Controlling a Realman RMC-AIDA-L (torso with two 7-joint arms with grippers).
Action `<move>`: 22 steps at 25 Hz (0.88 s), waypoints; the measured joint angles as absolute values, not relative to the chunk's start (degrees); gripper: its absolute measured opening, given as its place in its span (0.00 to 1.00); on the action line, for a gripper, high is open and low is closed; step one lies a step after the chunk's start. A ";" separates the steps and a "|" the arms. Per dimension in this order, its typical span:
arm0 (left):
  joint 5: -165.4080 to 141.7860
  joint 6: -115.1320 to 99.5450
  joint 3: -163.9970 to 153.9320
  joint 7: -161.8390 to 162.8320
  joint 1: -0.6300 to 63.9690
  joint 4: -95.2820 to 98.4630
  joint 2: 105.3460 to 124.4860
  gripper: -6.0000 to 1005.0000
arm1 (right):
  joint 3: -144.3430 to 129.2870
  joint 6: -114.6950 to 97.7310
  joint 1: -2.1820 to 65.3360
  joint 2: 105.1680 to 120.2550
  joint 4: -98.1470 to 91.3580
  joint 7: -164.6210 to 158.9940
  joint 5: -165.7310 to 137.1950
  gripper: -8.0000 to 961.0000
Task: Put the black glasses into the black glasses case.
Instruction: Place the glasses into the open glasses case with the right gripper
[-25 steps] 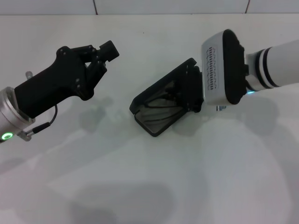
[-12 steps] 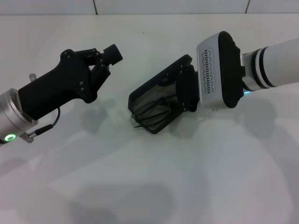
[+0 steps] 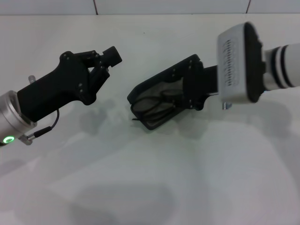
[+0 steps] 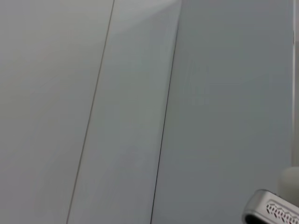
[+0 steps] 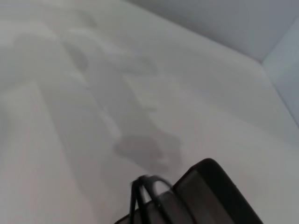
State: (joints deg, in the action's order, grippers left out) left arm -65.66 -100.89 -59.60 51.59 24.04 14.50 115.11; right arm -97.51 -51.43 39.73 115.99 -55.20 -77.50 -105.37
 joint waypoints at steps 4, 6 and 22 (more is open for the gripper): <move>-65.51 -101.18 -59.51 52.07 23.82 14.50 114.79 0.02 | -91.81 -56.37 38.29 116.05 -55.47 -77.90 -104.81 0.46; -65.39 -101.24 -59.50 52.21 23.70 14.54 114.79 0.02 | -90.51 -57.12 37.77 115.99 -55.23 -78.22 -104.74 0.46; -65.47 -101.34 -59.50 52.43 23.56 14.60 115.16 0.02 | -89.63 -59.92 42.94 115.58 -47.96 -84.60 -108.62 0.46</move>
State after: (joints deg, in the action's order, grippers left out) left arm -65.47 -101.34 -59.50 52.43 23.56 14.60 115.16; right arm -89.63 -59.92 42.94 115.58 -47.96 -84.60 -108.62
